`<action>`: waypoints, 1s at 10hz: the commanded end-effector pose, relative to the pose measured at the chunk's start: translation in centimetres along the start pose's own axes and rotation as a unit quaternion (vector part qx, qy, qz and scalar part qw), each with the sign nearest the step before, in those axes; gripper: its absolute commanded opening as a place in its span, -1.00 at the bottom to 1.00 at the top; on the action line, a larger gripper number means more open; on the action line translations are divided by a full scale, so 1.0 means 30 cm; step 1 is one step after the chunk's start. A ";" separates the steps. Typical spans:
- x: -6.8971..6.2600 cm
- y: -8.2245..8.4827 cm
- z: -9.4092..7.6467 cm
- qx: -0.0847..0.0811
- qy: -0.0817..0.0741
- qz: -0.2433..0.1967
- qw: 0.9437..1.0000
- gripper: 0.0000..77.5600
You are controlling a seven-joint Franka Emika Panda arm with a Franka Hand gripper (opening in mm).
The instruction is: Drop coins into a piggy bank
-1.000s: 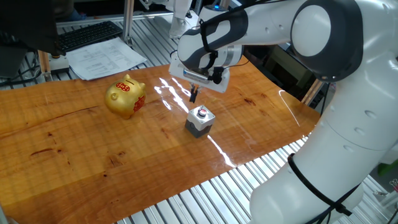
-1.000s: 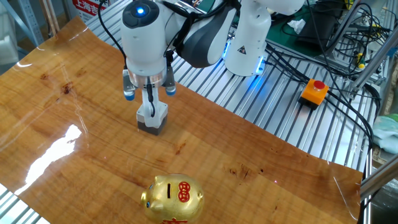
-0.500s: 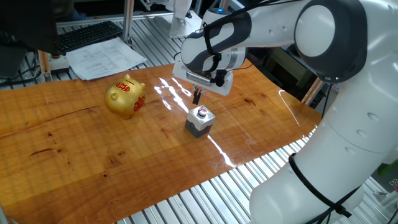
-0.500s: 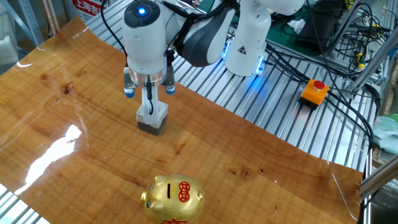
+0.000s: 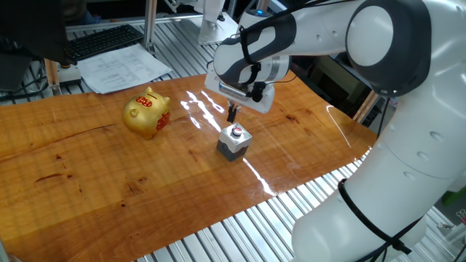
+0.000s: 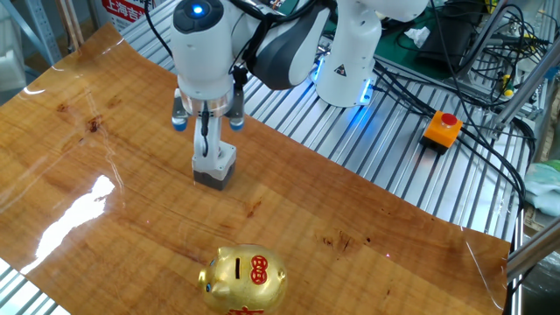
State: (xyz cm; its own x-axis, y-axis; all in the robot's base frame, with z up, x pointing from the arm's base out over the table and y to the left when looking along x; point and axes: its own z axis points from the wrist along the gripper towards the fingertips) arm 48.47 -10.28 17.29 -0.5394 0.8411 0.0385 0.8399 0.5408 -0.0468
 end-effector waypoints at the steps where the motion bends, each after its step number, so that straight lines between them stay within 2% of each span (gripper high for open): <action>1: -0.024 -0.019 0.021 -0.002 0.000 0.021 1.000 -1.00; 10: -0.023 -0.034 0.016 -0.003 0.000 0.053 0.999 -1.00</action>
State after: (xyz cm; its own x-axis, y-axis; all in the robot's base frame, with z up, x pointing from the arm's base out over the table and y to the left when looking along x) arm 47.91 -11.37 16.72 -0.4488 0.8930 0.0351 0.8918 0.4500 -0.0461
